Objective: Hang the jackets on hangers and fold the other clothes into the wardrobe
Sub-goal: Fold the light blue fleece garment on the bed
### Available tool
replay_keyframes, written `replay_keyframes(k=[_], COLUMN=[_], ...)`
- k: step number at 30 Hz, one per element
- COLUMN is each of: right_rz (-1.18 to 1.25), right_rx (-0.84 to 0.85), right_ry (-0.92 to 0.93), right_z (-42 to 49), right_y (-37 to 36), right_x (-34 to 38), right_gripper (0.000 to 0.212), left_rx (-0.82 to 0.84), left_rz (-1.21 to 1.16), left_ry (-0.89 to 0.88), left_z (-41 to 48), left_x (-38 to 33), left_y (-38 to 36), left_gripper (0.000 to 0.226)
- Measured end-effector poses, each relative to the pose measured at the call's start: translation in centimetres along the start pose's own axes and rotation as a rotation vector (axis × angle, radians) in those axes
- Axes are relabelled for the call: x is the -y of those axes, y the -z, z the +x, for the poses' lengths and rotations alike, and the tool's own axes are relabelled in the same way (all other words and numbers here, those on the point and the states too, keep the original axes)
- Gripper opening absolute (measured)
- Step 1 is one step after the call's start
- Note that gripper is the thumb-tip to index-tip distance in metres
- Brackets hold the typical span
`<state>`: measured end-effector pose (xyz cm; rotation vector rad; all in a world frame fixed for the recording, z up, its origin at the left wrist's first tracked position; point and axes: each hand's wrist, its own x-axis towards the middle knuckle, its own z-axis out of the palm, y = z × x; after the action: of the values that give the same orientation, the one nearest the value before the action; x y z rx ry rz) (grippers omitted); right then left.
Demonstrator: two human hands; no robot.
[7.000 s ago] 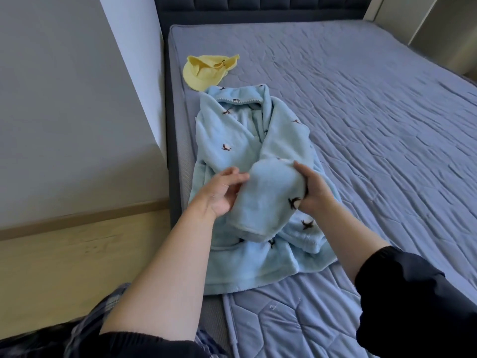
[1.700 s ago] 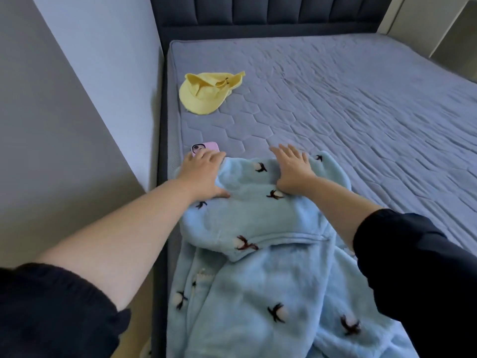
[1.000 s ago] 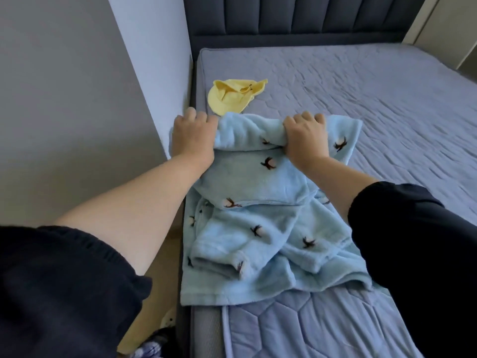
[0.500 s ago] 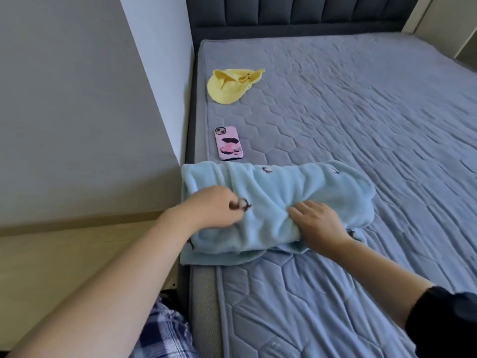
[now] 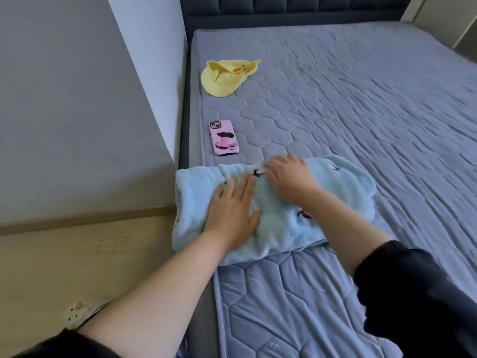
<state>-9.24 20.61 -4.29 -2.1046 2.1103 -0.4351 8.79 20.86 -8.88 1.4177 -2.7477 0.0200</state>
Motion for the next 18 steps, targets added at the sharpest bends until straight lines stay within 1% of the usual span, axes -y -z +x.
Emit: replay_keyframes(k=[1,2,3,5,7,10,11,13,14,16,17,18], right_rz=[-0.012,0.018,0.059,0.094,0.104,0.109,0.109,0.104,0.103,0.090,0.066,0.043], right_rx=[0.108,0.173,0.172,0.121,0.103,0.078,0.070,0.082,0.100,0.141,0.159,0.169], right_ry=[-0.047,-0.114,-0.170,-0.242,-0.298,-0.449,-0.514,-0.628,-0.664,-0.706,-0.718,-0.724], right_z=[-0.3,-0.7,-1.2,-1.5,-1.5,-2.0,-2.5,-3.5,-3.8,-3.8,-3.4,-2.9], right_y=[-1.8,-3.2,-4.2,-5.0,-5.5,-5.8,-5.8,-5.7,-5.6,-5.2,-4.9,-4.4], right_x=[-0.5,-1.3,-2.1,-3.6,-4.4,-6.1,-6.9,-8.6,-9.1,-9.2,-8.9,-8.2], right_gripper=[0.041,0.047,0.052,0.056,0.056,0.055,0.055,0.057,0.058,0.060,0.060,0.059], left_rx=[0.012,0.030,0.055,0.065,0.078,0.180,0.217,0.263,0.270,0.263,0.253,0.231], left_rz=[-0.042,-0.087,-0.128,-0.217,-0.291,-0.335,-0.427,-0.695,-0.797,-0.843,-0.786,-0.681], left_ry=[0.035,0.085,0.135,0.226,0.371,0.597,0.680,0.833,0.860,0.855,0.854,0.869], left_z=[-0.2,-0.3,-0.4,-0.3,-0.4,-1.4,-2.0,-3.0,-3.4,-3.3,-3.1,-2.9], left_x=[0.9,1.9,2.9,3.9,4.4,6.2,7.3,8.8,9.1,9.2,9.1,8.9], left_y=[-0.8,-1.7,-2.7,-3.8,-4.3,-5.4,-6.0,-6.7,-6.6,-6.0,-5.5,-4.7], left_gripper=[0.085,0.087,0.087,0.080,0.068,0.063,0.063,0.062,0.062,0.062,0.062,0.061])
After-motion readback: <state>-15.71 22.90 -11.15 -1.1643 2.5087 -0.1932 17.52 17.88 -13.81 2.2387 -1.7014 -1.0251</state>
